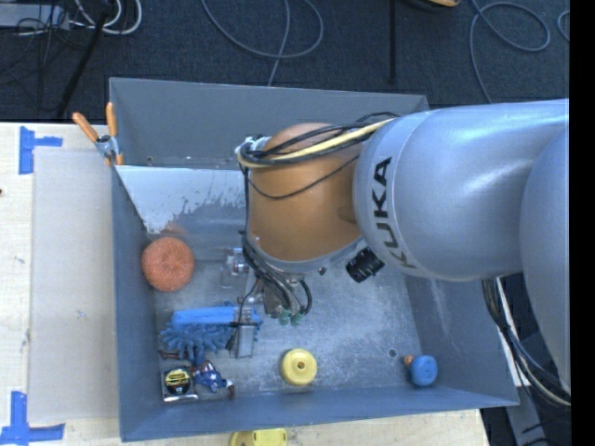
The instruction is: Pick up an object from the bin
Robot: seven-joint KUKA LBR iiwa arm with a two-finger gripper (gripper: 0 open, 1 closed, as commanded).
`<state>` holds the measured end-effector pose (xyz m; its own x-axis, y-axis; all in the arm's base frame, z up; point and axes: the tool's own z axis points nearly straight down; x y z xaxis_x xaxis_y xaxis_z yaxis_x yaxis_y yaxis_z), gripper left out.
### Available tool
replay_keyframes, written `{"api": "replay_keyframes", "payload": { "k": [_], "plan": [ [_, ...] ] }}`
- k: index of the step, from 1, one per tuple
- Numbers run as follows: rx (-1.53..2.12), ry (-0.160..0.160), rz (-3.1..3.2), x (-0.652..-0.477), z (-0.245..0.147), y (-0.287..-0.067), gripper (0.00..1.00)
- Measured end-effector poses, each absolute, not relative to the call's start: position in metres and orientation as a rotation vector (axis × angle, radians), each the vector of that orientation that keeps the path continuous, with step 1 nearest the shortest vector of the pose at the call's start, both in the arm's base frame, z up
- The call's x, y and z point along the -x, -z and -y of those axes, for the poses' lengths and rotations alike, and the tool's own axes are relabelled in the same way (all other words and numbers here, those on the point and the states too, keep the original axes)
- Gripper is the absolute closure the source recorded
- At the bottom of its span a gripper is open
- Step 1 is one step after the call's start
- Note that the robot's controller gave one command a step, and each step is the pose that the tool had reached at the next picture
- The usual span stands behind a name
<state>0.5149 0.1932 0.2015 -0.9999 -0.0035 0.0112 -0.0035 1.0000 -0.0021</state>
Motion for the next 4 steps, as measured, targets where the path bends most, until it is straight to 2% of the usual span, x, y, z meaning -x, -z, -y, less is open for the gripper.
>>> {"api": "replay_keyframes", "payload": {
  "k": [1,2,3,4],
  "plan": [
    [0.002,-0.001,3.138,-0.517,-0.192,-0.206,0.00],
    [-0.072,0.002,3.145,-0.535,-0.188,-0.157,0.00],
    [0.079,-0.003,3.134,-0.528,-0.182,-0.126,0.00],
    [0.347,-0.002,3.120,-0.539,-0.186,-0.069,1.00]
  ]
}}
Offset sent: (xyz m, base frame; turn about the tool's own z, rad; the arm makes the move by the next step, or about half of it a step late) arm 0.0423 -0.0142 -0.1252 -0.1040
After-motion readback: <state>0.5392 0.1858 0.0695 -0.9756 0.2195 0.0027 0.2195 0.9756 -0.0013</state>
